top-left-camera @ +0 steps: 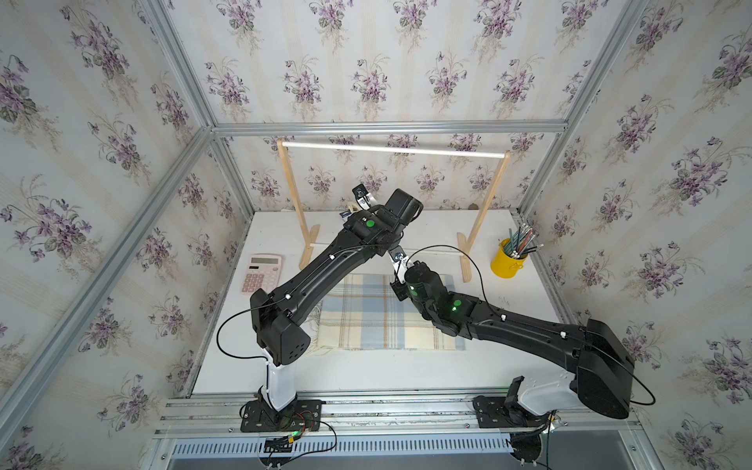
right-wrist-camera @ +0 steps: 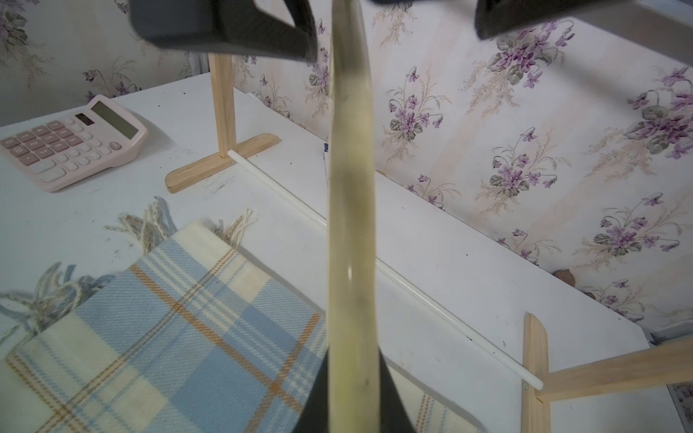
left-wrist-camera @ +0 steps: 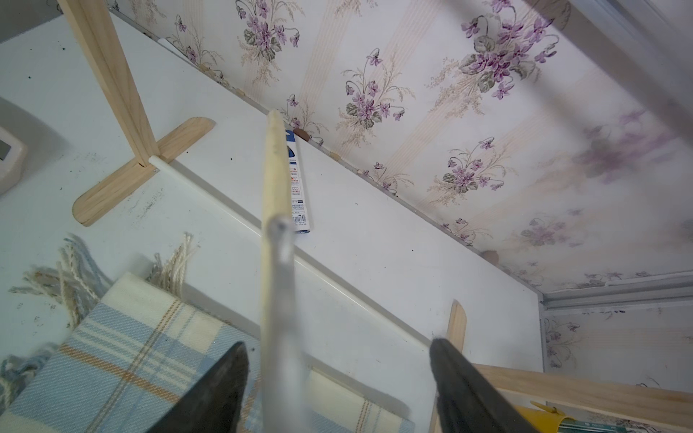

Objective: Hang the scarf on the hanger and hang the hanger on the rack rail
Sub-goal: Pick up the hanger from the clothesline.

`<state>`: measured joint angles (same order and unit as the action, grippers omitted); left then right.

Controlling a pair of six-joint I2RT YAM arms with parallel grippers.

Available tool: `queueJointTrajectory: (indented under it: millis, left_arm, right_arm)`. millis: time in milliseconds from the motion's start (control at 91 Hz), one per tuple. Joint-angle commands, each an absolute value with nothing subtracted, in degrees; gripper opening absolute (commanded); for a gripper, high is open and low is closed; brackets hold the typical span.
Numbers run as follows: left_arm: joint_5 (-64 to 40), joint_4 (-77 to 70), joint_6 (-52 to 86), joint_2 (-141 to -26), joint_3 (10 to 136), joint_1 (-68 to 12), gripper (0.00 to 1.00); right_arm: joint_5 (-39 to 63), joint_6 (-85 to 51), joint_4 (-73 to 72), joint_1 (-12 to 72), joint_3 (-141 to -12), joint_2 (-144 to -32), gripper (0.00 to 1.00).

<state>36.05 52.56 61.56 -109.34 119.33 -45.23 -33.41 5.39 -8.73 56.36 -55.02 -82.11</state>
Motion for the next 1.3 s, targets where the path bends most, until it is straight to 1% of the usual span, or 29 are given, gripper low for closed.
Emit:
queueJointTrajectory:
  millis: [0, 66, 154, 319, 626, 1033, 1154, 1286]
  left_arm:
    - [34.89, 50.62, 59.56, -109.38, 119.3, -45.0, 0.78]
    - [32.97, 48.83, 58.15, -109.62, 119.42, -45.0, 0.78]
    - [31.63, 46.86, 56.55, -109.92, 119.62, -45.0, 0.78]
    - [30.71, 43.91, 54.91, -110.16, 119.73, -44.77, 0.78]
    - [24.53, 38.79, 55.33, -109.2, 117.8, -44.74, 0.77]
    - [27.82, 37.93, 52.34, -110.8, 119.55, -43.87, 0.75]
    - [29.09, 37.39, 51.91, -110.97, 119.35, -43.77, 0.71]
    - [30.4, 37.93, 51.67, -111.35, 119.58, -43.69, 0.62]
  right_arm:
    - [-44.3, 1.41, -15.9, 56.53, -54.36, -81.8, 0.0]
    - [-47.98, 0.49, -17.87, 56.57, -53.87, -82.02, 0.0]
    - [-49.58, -0.88, -19.19, 56.6, -53.63, -82.13, 0.0]
    - [-48.77, -2.2, -19.07, 56.64, -53.63, -82.55, 0.0]
    - [-46.99, -3.15, -16.76, 56.74, -55.16, -85.3, 0.0]
    - [-44.55, -4.09, -11.19, 58.31, -57.89, -85.67, 0.0]
    - [-44.01, -4.9, -10.2, 58.96, -57.92, -85.87, 0.0]
    - [-44.08, -5.35, -9.39, 59.17, -57.99, -85.87, 0.0]
